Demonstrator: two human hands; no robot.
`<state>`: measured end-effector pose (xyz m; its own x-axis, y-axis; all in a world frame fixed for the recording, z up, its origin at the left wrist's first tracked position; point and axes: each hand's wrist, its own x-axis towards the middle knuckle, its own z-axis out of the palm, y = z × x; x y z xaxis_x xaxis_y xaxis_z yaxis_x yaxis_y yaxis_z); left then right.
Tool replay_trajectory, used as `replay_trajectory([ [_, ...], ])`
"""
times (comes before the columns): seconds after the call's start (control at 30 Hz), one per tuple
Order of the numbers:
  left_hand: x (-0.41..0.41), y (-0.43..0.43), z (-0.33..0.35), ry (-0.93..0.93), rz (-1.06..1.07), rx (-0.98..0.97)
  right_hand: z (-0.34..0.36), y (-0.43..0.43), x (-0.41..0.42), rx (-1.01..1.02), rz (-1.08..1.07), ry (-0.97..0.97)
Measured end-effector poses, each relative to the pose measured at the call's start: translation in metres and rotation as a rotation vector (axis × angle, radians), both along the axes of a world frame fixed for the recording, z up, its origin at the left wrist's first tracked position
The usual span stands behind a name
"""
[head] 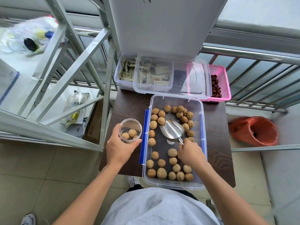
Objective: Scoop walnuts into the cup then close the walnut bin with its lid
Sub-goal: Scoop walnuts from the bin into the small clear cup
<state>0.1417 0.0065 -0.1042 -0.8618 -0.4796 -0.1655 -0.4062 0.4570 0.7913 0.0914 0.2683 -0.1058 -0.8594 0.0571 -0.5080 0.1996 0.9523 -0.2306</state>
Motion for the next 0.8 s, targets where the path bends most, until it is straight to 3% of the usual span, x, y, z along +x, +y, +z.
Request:
replay_trajectory([
  [0.37,0.000,-0.003,-0.005,-0.025,-0.004,-0.009,-0.019,-0.027,-0.057,-0.015,-0.054,-0.082],
  [0.57,0.002,-0.003,-0.006,-0.026,0.003,-0.001,-0.037,-0.028,-0.052,-0.206,-0.189,-0.158],
  [0.8,-0.001,-0.002,-0.002,-0.015,0.012,0.002,-0.037,-0.007,-0.030,-0.405,-0.249,-0.036],
])
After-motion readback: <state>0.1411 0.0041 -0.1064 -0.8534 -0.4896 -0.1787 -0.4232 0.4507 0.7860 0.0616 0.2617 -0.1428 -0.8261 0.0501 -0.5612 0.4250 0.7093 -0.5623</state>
